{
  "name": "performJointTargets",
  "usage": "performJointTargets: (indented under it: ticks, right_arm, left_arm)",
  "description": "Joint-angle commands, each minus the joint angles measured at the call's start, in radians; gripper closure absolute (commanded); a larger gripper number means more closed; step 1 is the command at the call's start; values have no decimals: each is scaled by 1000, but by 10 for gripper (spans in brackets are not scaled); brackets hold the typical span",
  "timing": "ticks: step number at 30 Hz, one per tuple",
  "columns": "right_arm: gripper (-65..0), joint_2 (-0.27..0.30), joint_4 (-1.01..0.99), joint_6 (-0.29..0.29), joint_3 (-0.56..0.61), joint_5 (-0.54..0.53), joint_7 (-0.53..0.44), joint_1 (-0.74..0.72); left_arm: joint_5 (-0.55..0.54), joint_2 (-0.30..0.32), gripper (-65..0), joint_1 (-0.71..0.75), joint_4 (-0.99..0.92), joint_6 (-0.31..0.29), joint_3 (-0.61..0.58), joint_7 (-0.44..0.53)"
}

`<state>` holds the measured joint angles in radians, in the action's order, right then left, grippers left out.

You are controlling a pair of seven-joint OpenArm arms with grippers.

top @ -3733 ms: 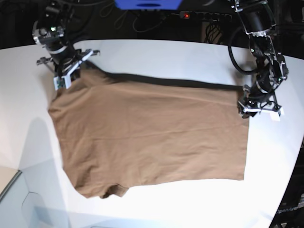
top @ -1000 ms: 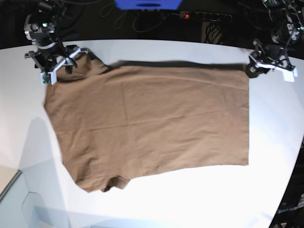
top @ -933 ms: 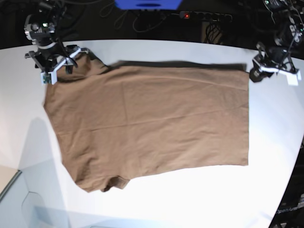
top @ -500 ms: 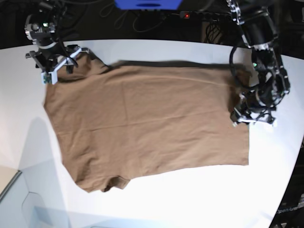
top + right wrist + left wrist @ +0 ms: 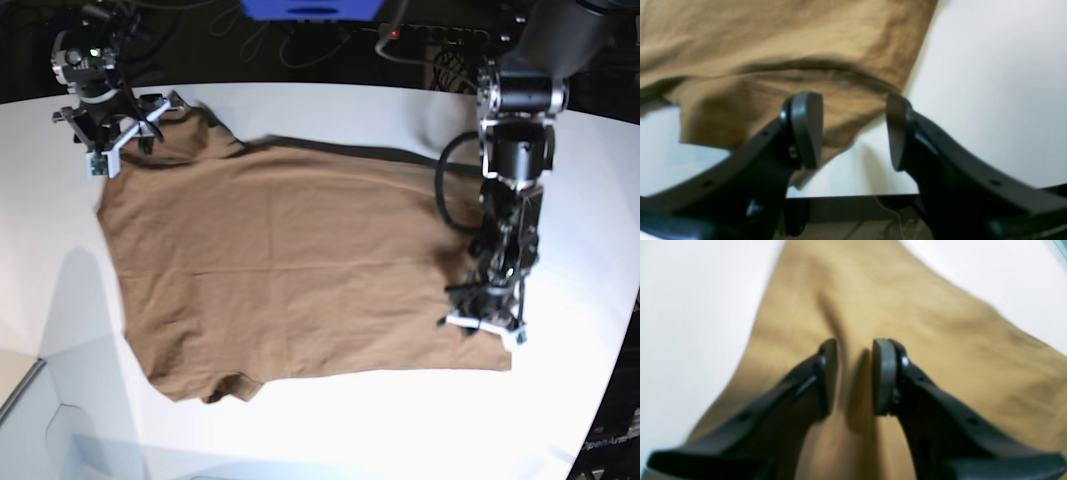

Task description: Layout the t-shirt on the table in an organized manner, then fold the t-shirt properly

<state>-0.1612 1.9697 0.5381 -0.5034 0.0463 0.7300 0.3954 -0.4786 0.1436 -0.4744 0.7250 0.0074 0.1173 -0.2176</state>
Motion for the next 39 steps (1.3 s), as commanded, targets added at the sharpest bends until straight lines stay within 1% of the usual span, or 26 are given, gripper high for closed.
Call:
performJointTargets:
  ticks: [1,3,5,7,8,9,12,14,17,19,22,25,31,36,39]
  right_arm:
    - [-310,4,18,1,-2,-9,-20,0]
    - [-310,4,18,1,-2,-9,-20,0]
    - [-310,4,18,1,-2,-9,-22,0]
    - [-310,4,18,1,-2,-9,-23,0]
    - [-310,4,18,1,-2,-9,-23,0]
    - [-310,4,18,1,-2,-9,-23,0]
    - [-310,4,18,1,-4,-10,-23,0]
    - [-310,4,18,1,-4,-12,-25,0]
    - [-310,4,18,1,-4,-12,-26,0]
    - [-310,4,18,1,-2,-13,-26,0]
    - [-311,4,18,1,-2,-13,-26,-2]
    - [-311,4,18,1,-2,-13,-20,-20]
    - [-311,4,18,1,-2,-13,-20,-25]
    - [-310,4,18,1,-2,-13,-20,-23]
    - [-310,4,18,1,-2,-13,-20,-22]
  left_arm:
    - [1,9,-180,-63,20,-8,-5,34]
    - [-1,9,-180,-76,77,-4,-5,1]
    - [-1,12,-180,-65,198,-4,-5,-47]
    - [-1,18,-180,9,364,-4,-1,-133]
    - [-7,21,-180,55,463,-4,18,-179]
    - [-15,31,-180,116,557,-4,55,-230]
    - [-52,29,-180,293,781,-4,187,-362]
    - [-82,27,-180,406,885,-4,276,-414]
    - [-151,15,-180,581,1005,-8,411,-440]
    - [-193,15,-181,676,1056,-11,477,-443]
    - [-220,26,-181,768,1088,-11,493,-444]
    - [-203,40,-181,802,1069,-11,491,-443]
    - [-187,38,-181,796,968,-11,486,-438]
    - [-187,38,-181,748,899,-11,485,-444]
    - [-187,37,-181,741,890,-11,483,-444]
